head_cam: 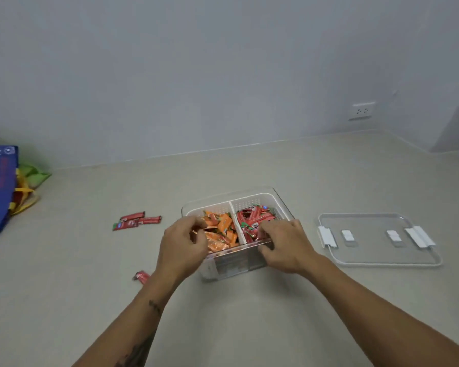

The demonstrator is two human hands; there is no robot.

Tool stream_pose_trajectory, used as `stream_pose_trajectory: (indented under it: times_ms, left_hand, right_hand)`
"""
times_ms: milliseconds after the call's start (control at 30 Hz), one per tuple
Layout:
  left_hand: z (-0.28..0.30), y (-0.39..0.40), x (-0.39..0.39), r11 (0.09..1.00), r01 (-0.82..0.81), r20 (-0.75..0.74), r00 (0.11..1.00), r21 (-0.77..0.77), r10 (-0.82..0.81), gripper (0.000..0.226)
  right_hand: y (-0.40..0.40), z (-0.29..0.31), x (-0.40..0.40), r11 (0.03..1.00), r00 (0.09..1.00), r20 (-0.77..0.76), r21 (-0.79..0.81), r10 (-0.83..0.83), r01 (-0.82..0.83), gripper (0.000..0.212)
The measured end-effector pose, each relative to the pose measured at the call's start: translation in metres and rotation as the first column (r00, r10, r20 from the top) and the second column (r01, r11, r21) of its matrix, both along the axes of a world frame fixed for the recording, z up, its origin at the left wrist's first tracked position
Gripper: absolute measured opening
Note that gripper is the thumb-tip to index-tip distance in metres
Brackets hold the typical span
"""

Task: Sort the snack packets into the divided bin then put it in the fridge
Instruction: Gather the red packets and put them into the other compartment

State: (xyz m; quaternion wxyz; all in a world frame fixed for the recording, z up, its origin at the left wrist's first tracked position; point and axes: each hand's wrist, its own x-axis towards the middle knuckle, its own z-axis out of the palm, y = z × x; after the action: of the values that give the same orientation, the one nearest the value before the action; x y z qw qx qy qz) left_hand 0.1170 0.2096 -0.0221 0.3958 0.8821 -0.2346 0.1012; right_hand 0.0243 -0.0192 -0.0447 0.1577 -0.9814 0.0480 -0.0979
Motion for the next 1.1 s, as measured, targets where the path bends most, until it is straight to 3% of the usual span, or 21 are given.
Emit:
stream_pose_trajectory:
  times_ms: [100, 267, 400, 500, 600, 733, 800, 900, 1000, 1100]
  left_hand:
    - [-0.010, 0.038, 0.000, 0.991, -0.104, -0.030, 0.994, -0.082, 0.101, 0.021]
    - [-0.030, 0.102, 0.012, 0.964, -0.239, -0.166, 0.961, -0.114, 0.219, 0.024]
    - [-0.046, 0.153, 0.026, 0.954, -0.295, -0.203, 0.939, -0.052, 0.279, 0.021]
    - [-0.058, 0.186, 0.035, 0.950, -0.312, -0.242, 0.923, -0.017, 0.299, 0.019]
    - [-0.073, 0.214, 0.045, 0.955, -0.293, -0.271, 0.917, 0.036, 0.292, 0.019]
    - [-0.096, 0.243, 0.064, 0.964, -0.257, -0.318, 0.910, 0.068, 0.265, 0.019]
    - [-0.103, 0.252, 0.073, 0.966, -0.246, -0.338, 0.905, 0.075, 0.257, 0.019]
    - [-0.109, 0.262, 0.092, 0.976, -0.201, -0.343, 0.914, 0.085, 0.218, 0.020]
    - [-0.110, 0.265, 0.125, 0.986, -0.149, -0.346, 0.923, 0.080, 0.167, 0.020]
    - [-0.110, 0.258, 0.168, 0.992, -0.090, -0.336, 0.935, 0.091, 0.115, 0.021]
  right_hand:
    - [0.032, 0.020, 0.016, 0.980, 0.994, 0.091, 0.181, 0.068, -0.084, 0.018]
    - [0.117, 0.044, 0.054, 0.928, 0.951, 0.191, 0.238, 0.244, -0.286, 0.027]
    - [0.184, 0.040, 0.082, 0.903, 0.930, 0.071, 0.224, 0.360, -0.367, 0.030]
    - [0.225, 0.027, 0.104, 0.900, 0.909, -0.137, 0.257, 0.394, -0.352, 0.040]
    - [0.254, 0.002, 0.128, 0.931, 0.874, -0.338, 0.227, 0.350, -0.286, 0.049]
    - [0.276, -0.040, 0.152, 0.975, 0.850, -0.477, 0.106, 0.222, -0.196, 0.051]
    - [0.284, -0.057, 0.156, 0.983, 0.841, -0.511, 0.054, 0.176, -0.173, 0.052]
    - [0.290, -0.075, 0.163, 0.982, 0.834, -0.530, -0.010, 0.156, -0.190, 0.037]
    - [0.287, -0.074, 0.191, 0.988, 0.802, -0.580, 0.047, 0.144, -0.144, 0.028]
    - [0.276, -0.065, 0.229, 0.994, 0.843, -0.527, 0.062, 0.106, -0.086, 0.024]
